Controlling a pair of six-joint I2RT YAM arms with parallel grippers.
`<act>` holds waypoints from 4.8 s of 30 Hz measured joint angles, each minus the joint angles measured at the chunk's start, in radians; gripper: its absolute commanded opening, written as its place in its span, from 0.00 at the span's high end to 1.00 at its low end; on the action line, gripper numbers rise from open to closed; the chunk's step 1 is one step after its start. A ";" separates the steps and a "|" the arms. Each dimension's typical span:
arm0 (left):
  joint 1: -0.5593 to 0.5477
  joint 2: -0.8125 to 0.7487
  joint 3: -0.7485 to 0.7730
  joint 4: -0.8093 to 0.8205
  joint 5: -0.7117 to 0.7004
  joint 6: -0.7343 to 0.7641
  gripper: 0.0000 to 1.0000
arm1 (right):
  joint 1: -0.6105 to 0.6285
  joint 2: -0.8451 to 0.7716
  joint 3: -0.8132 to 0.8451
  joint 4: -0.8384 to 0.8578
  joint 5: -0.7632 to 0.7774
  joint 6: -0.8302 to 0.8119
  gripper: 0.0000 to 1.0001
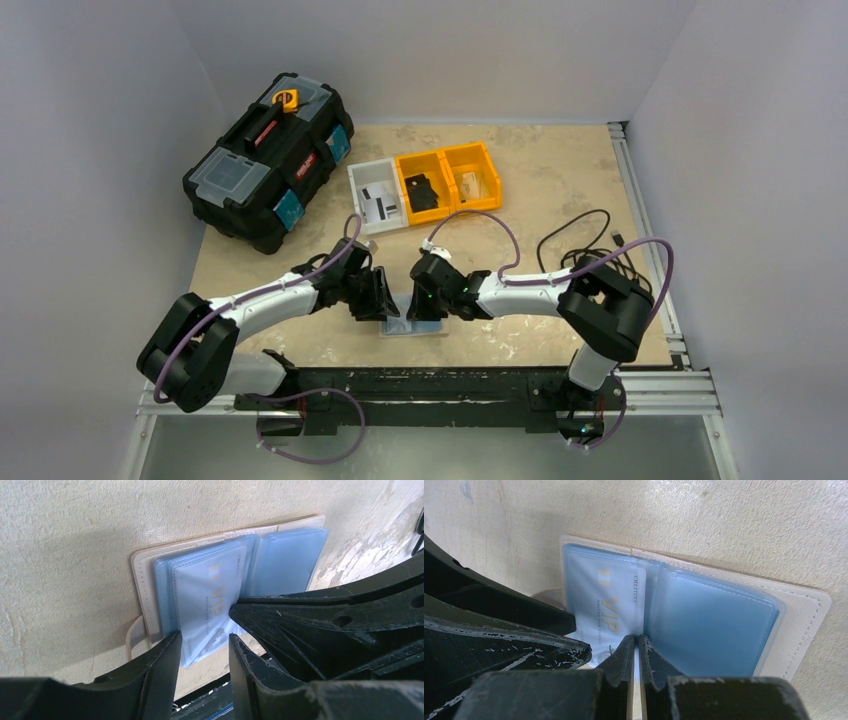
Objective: Take the credit cards out of the card holder
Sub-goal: Remove the credit card from the card holder.
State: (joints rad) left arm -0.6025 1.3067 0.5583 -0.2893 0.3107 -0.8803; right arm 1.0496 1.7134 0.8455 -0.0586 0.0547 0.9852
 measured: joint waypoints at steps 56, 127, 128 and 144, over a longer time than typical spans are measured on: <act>0.000 -0.016 -0.014 -0.004 -0.005 0.006 0.78 | -0.024 -0.006 -0.034 0.048 -0.041 0.016 1.00; -0.128 0.103 0.119 -0.084 -0.030 -0.002 0.93 | -0.064 -0.151 -0.142 -0.023 -0.077 -0.024 0.92; -0.130 0.099 0.119 -0.086 -0.031 -0.002 0.91 | -0.065 -0.151 -0.145 -0.019 -0.079 -0.023 0.93; -0.151 0.063 0.125 -0.113 -0.048 -0.019 0.75 | -0.075 -0.142 -0.167 0.053 -0.105 -0.013 0.94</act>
State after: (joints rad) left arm -0.7540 1.3701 0.6834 -0.4019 0.2630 -0.8993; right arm 0.9745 1.5711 0.6781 -0.0059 -0.0502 0.9726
